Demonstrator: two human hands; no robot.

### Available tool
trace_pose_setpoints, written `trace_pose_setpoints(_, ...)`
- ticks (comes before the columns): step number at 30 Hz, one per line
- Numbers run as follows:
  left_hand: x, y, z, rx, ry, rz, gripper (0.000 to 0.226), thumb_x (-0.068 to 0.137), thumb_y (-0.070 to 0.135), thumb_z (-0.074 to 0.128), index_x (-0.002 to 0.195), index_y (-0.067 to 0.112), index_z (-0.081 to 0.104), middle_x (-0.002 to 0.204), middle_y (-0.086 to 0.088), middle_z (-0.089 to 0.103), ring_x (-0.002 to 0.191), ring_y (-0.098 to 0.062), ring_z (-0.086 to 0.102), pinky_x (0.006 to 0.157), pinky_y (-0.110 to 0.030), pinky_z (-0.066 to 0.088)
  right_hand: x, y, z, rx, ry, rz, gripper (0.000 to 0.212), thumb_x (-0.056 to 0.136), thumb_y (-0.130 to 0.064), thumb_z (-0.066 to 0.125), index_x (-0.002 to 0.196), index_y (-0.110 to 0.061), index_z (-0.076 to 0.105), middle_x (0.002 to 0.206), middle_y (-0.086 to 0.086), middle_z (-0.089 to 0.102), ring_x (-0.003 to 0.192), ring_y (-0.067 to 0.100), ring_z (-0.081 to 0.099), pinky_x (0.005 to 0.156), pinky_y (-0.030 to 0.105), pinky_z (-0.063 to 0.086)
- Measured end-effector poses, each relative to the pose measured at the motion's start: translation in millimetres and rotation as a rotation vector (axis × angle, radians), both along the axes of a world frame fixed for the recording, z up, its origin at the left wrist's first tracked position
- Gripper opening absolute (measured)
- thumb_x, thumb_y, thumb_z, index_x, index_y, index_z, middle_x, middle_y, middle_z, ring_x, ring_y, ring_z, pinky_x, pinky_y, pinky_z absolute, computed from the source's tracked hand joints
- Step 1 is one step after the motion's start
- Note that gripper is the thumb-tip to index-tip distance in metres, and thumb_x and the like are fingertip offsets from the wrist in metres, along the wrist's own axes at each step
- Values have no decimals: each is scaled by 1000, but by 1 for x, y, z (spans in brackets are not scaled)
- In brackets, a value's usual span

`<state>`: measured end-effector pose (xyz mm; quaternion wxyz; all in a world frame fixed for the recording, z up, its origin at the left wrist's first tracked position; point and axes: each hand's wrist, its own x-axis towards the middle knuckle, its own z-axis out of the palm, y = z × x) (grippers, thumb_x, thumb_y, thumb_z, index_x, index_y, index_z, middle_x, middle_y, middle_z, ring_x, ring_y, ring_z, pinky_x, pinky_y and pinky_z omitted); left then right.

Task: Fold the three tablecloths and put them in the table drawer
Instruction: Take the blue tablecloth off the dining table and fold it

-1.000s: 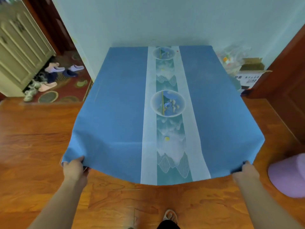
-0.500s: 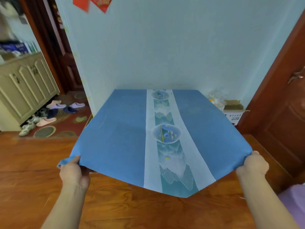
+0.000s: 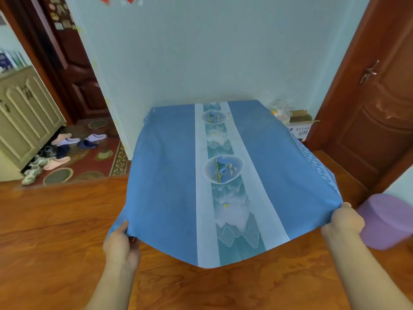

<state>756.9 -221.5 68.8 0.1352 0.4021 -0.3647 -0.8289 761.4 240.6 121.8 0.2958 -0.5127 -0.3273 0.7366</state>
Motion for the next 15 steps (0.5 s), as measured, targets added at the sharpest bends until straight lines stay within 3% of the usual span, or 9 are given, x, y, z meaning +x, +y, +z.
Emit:
trace_pose_setpoints(2, 22, -6, -4, 45, 15, -54, 29, 98, 6, 56, 126, 4, 62, 114, -9, 73, 80, -18, 71, 60, -31, 59, 31, -4, 3, -16, -12, -11, 6, 97, -19, 54, 99, -22, 59, 90, -10, 58, 80, 7, 59, 61, 26, 49)
trace_pose_setpoints(5, 53, -5, 0, 65, 44, -101, 26, 98, 6, 55, 123, 5, 63, 105, -9, 72, 78, -20, 70, 60, -30, 60, 73, -8, 8, 42, -9, 45, 17, 96, -18, 60, 113, -17, 58, 97, -5, 62, 79, 10, 61, 63, 31, 53)
trace_pose_setpoints(7, 70, -2, 4, 49, 53, -123, 26, 97, 4, 55, 121, 4, 64, 110, -11, 71, 79, -21, 69, 60, -31, 60, 102, -3, 9, 49, -6, 73, 22, 94, -16, 62, 116, -14, 58, 108, 0, 65, 82, 13, 64, 63, 31, 54)
trace_pose_setpoints(11, 123, 6, 7, 45, 44, -128, 31, 97, 4, 55, 126, 1, 63, 104, -11, 71, 78, -22, 68, 66, -34, 57, 164, 6, 6, 63, -38, 117, 49, 90, -15, 68, 136, -9, 55, 120, 5, 68, 94, 21, 70, 75, 39, 58)
trace_pose_setpoints(15, 188, -5, 1, 89, 60, -101, 37, 96, 6, 55, 133, 4, 59, 118, -13, 71, 89, -26, 72, 64, -36, 63, 232, 5, 1, 34, -52, 140, 50, 89, -18, 70, 136, -12, 55, 117, 2, 68, 95, 22, 70, 85, 45, 58)
